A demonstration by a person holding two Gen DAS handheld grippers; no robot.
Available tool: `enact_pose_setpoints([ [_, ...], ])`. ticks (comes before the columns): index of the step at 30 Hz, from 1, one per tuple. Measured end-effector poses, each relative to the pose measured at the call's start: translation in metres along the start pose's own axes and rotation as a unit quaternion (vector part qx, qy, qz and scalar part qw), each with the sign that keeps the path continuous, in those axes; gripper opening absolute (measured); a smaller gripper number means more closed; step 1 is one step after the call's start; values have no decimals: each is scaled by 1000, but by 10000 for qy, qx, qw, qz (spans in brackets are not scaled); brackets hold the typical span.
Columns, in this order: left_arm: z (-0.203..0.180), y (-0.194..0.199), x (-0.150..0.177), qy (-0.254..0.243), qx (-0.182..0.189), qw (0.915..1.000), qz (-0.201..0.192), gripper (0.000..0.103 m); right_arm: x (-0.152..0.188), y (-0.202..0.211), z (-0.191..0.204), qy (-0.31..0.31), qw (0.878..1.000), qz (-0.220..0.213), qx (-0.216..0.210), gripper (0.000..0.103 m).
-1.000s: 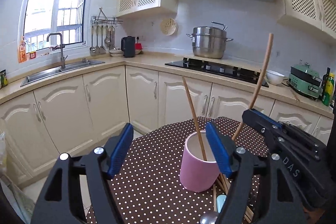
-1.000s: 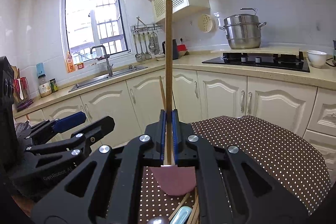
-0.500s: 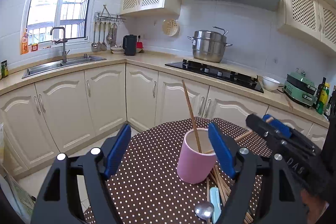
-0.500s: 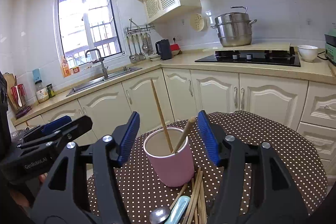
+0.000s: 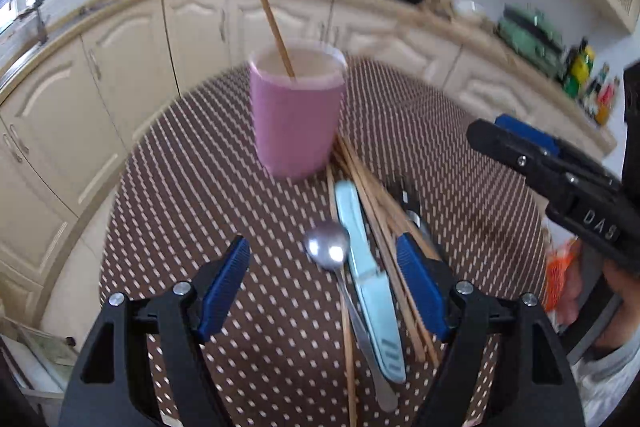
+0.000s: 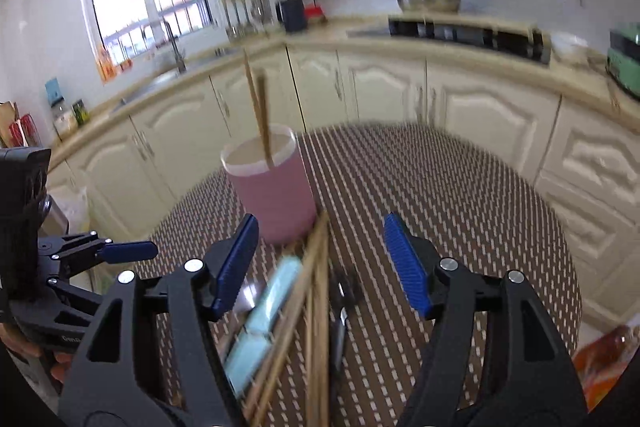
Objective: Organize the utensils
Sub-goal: 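Grasp the silver spoon by its handle with the left gripper, then grasp the black-handled spork with the right gripper while the left holds the spoon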
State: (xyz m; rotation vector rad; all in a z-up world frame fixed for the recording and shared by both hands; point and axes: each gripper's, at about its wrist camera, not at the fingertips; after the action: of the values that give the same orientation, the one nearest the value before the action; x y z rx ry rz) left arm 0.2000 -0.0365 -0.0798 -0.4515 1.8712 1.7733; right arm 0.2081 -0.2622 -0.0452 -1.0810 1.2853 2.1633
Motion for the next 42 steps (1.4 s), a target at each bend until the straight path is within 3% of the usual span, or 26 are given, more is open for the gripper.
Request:
enact_pose_setpoints([
  [1, -3, -6, 3, -41, -6, 9999, 144, 74, 6, -2, -2, -33, 9999, 132, 4, 65],
  [4, -7, -22, 8, -29, 108, 9987, 506, 50, 23, -7, -10, -59, 9982, 589, 28, 65],
  [6, -6, -34, 11, 119, 153, 9971, 734, 43, 32, -9, -14, -82, 9972, 742, 14, 65],
  [14, -10, -58, 16, 240, 215, 9939, 1050, 25, 55, -13, -27, -297, 9934, 1102, -96, 65],
  [16, -11, -61, 15, 314, 288, 9934, 1063, 13, 55, -15, -28, -330, 9929, 1142, -105, 65],
  [19, -13, -65, 12, 359, 334, 9928, 1092, 6, 58, -15, -31, -363, 9917, 1228, -133, 65],
  [25, -11, -67, 14, 498, 424, 9927, 1014, 0, 58, -23, -33, -447, 9879, 1470, -189, 65],
  [35, 19, -42, 13, 630, 431, 9946, 705, 0, 49, -48, -31, -484, 9789, 1981, -158, 64],
  [38, 19, -41, 12, 632, 512, 9935, 791, 0, 45, -57, -31, -487, 9765, 2099, -96, 54],
  [42, 11, -47, 12, 612, 539, 9927, 892, 1, 43, -71, -31, -422, 9729, 2272, 71, 48],
])
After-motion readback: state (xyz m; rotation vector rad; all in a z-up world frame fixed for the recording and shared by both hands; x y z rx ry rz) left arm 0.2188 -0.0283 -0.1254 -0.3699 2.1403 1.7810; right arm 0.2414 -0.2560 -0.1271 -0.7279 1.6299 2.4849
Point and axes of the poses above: each gripper's, at about its wrist camera, not at the fingertips, and y roughly against the way its jaws point, z to its left, x to its underside, and after that the axes turned 8 degrees about -x, right-handed
